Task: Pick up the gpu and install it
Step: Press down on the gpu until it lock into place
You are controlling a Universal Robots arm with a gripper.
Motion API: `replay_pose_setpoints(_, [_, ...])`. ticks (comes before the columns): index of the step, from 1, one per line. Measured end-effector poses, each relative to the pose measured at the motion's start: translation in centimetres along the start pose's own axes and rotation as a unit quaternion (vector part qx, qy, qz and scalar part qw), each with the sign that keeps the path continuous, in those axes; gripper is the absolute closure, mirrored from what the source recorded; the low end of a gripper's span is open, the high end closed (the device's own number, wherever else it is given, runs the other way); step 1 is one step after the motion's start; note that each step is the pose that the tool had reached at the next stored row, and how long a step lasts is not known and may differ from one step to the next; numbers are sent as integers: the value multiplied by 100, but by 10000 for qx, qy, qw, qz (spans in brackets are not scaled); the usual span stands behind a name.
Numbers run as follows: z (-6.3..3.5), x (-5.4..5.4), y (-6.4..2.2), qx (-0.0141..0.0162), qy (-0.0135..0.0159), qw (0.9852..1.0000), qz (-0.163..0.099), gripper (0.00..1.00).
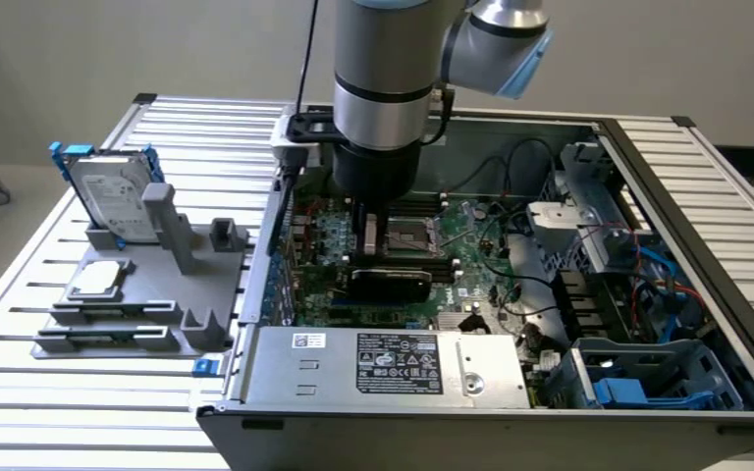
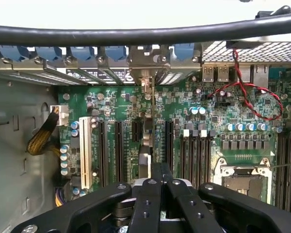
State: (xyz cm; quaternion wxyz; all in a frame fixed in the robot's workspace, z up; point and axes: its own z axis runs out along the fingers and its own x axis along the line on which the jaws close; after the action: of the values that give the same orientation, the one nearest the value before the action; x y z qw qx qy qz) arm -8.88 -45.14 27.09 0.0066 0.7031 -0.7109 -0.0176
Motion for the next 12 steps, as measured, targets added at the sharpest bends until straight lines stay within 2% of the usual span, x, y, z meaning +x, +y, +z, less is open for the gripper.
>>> replay_pose_setpoints(9, [46,-8,6,2,11,10000,-1,89])
replay_pose_setpoints(12, [62,-6,8,-2,25,10000,1,89])
